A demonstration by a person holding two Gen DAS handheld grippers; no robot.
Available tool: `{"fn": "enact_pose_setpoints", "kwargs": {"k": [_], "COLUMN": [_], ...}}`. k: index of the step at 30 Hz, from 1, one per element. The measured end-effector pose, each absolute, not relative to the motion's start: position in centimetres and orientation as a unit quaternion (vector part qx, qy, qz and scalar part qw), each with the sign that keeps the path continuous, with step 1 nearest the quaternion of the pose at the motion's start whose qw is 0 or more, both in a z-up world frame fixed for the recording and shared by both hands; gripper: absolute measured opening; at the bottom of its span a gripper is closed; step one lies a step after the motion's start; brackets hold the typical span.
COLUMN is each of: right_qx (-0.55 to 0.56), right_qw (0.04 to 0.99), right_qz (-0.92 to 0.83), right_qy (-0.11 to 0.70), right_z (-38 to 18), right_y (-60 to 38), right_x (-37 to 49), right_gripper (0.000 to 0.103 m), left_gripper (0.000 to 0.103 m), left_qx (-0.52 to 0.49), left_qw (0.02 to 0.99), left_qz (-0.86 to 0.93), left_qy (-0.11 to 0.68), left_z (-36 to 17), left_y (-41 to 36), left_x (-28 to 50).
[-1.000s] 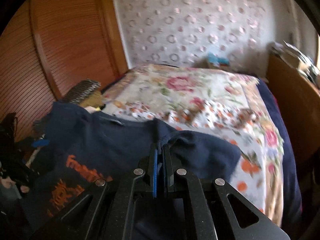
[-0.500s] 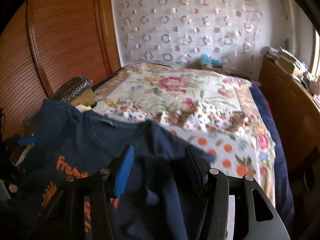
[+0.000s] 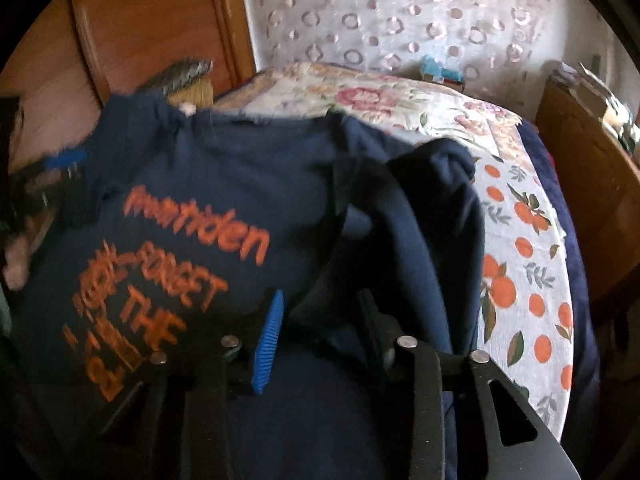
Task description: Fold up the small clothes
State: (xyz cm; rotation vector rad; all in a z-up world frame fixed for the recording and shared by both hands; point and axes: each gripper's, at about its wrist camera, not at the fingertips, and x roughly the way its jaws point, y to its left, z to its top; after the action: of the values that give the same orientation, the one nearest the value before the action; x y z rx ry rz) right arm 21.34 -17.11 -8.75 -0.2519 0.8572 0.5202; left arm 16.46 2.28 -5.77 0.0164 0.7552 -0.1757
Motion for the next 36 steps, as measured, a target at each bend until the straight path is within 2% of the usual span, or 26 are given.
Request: {"fn": "enact_pose_setpoints", "kwargs": {"k": [3,5,7,13,19,20,24,26,27,36], "right_qx": [-0.133,-0.136,-0.134,-0.111,-0.109,-0.106,-0.093,-0.090,-0.088,-0.055], "right_qw": [0.867,0.866,0.866,0.868,0.860,0.862,0.870,0.877,0.879,0.896], "right_qz": [0.252,0.255,0.258,0.288,0.295,0.291,0.282,0.277,0.277,0.258], "right_qy": [0.409,0.408,0.407,0.390,0.402,0.402,0.393,0.383,0.378,0.357], "right_z": [-8.9,-8.7,-8.6,-5.9,-5.9,-5.8,-5.0,-4.3,-3.9,-2.7], "right_y": [-16.7,-16.7,-16.6,-19.7,-20.9,-21.1,-21.6,-21.8,-22.0,-21.9], "right_x": [21.1,21.0,20.9,17.5,15.6,15.6,15.8,16.3,16.6,21.9], "right_gripper": [0.020,0.011,0.007,0.006,0.006,0.007,0.021,0.038,0.040,0.040], "left_gripper": [0.097,0.097,0.097,0.097,0.097,0.097,0.097,0.097,0.097,0.097], "left_qx": [0.006,0.006,0.005,0.001,-0.002,-0.002,0.003,0.004,0.005,0.004], "left_qw": [0.927,0.928,0.928,0.930,0.932,0.932,0.935,0.937,0.938,0.942], "left_qz": [-0.085,-0.084,-0.084,-0.081,-0.073,-0.072,-0.062,-0.056,-0.052,-0.012], "left_qy": [0.366,0.364,0.362,0.358,0.355,0.354,0.349,0.345,0.344,0.335], "left_z": [-5.6,-5.6,-5.4,-5.0,-4.7,-4.7,-4.2,-3.9,-3.8,-2.7], "left_y": [2.3,2.3,2.3,2.5,2.9,2.9,3.6,4.1,4.4,7.8], "left_x": [16.2,15.9,15.5,14.2,13.9,13.9,14.0,14.2,14.4,16.4]}}
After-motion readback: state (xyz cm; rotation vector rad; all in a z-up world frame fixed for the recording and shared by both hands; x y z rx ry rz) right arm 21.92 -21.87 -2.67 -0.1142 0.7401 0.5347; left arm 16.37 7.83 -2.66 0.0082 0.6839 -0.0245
